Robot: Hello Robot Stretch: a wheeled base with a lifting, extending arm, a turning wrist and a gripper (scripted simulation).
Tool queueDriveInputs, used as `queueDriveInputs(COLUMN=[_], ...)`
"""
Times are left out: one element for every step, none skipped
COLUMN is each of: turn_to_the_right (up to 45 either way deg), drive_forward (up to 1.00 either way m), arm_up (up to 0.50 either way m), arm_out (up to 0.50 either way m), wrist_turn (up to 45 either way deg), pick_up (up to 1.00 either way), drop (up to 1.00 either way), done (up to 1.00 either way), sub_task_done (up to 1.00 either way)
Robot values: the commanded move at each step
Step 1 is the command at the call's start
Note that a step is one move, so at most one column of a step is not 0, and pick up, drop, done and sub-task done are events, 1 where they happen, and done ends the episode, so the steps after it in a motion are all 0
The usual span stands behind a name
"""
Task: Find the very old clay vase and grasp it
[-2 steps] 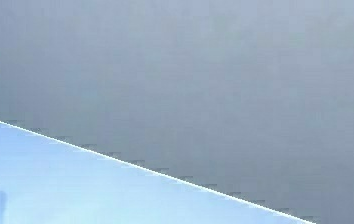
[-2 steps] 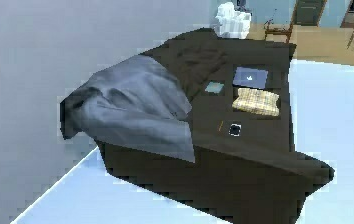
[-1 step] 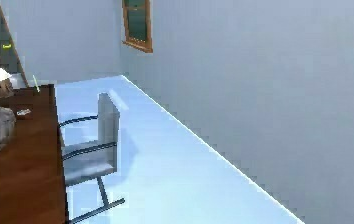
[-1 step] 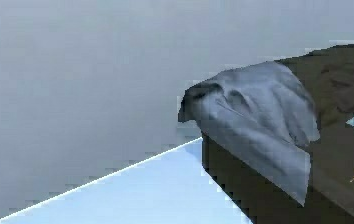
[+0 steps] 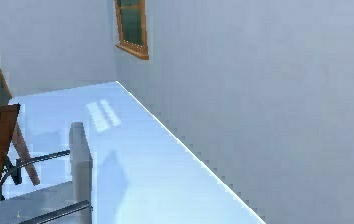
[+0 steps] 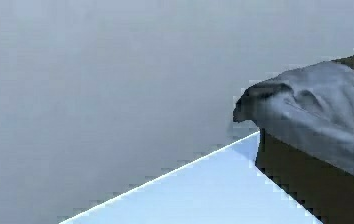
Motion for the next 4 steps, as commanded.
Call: queueDriveInputs(turn_to_the_right=[0.0,-30.0,0.0,-45.0], drive_forward=[0.85,0.0,0.7,0.0], arm_up=[0.0,0.0,0.0,0.0], arm_out=[0.0,0.0,0.0,0.0], wrist_turn=[0.0,0.0,0.0,0.0], pick_up=[0.0,0.0,0.0,0.0], drop=[0.0,0.0,0.0,0.0], done=[0.0,0.0,0.0,0.0], sub_task_done=[0.0,0.0,0.0,0.0])
